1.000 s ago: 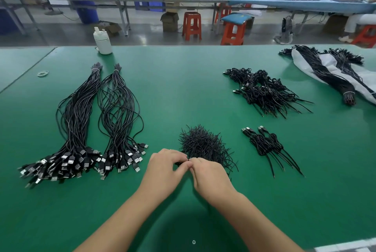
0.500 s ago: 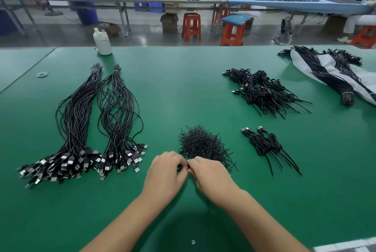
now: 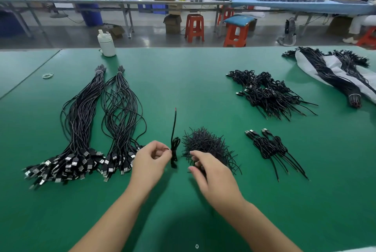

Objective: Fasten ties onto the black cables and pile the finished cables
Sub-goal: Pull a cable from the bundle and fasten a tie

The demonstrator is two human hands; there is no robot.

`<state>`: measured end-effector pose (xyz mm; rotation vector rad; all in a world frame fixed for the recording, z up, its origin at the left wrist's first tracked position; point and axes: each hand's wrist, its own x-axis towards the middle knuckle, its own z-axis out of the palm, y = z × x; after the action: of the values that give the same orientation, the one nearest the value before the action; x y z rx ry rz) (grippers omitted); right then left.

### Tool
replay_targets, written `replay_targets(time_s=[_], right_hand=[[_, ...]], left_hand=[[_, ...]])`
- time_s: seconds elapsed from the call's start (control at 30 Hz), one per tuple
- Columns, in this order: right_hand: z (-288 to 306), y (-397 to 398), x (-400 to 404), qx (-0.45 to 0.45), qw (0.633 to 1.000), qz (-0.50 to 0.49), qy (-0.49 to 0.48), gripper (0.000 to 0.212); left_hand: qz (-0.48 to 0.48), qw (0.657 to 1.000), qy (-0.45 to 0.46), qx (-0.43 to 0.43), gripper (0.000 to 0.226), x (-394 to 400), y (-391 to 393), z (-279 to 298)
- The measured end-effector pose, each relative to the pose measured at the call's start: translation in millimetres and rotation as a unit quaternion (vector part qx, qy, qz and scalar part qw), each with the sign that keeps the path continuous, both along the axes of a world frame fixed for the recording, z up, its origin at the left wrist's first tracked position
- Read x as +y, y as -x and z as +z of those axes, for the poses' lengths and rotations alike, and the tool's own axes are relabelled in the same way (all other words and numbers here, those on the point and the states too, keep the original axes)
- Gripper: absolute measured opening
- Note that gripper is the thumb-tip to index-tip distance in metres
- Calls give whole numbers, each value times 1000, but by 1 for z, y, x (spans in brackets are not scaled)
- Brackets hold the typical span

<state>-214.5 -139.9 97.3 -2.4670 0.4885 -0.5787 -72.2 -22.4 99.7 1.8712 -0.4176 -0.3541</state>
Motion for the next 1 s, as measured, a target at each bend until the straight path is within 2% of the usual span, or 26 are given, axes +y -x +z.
replay_targets(time_s=[0.07,0.13,0.27,0.33,0.4,0.47,0.5,0.57,0.6,0.67,0.73,0.83,0.93,1.0], right_hand=[[0,-3,-5,36,992,1,-123,34],[6,-7,-6,10,982,15,-188,22],[14,-12,-12,11,981,24,-192,44],[15,-14,-16,23,977,27,-209,35],[16,-16,-17,23,959,24,-282,17],[15,-18,-15,9,916,12,-402,20],[15,-18,-15,3,903,10,-429,20],[16,-18,-14,5,902,16,-431,10],[16,-18,-15,8,902,21,-430,6],[15,-18,-18,7,896,27,-443,15],[15,-18,-21,0,879,47,-475,23],[15,-16,-23,2,868,94,-488,22],[15,-19,-26,5,913,68,-403,25],[16,-20,-28,11,954,43,-298,21]], left_hand=[[-34,998,17,51,7,-2,6,1],[-73,993,28,87,6,-5,16,2],[-121,990,25,65,9,-11,24,4],[-141,990,-2,-8,14,-10,22,7],[-165,975,-52,-136,14,-8,21,10],[-203,929,-83,-298,9,-4,21,13],[-226,896,-95,-369,6,-3,21,14],[-255,840,-114,-465,15,-1,21,13],[-258,827,-113,-486,17,-1,21,13],[-247,838,-97,-477,14,0,20,12],[-213,882,-71,-414,4,1,19,11],[-163,934,-68,-309,13,1,18,12],[-147,966,-50,-208,20,-2,17,14],[-150,968,-55,-194,22,-3,17,17]])
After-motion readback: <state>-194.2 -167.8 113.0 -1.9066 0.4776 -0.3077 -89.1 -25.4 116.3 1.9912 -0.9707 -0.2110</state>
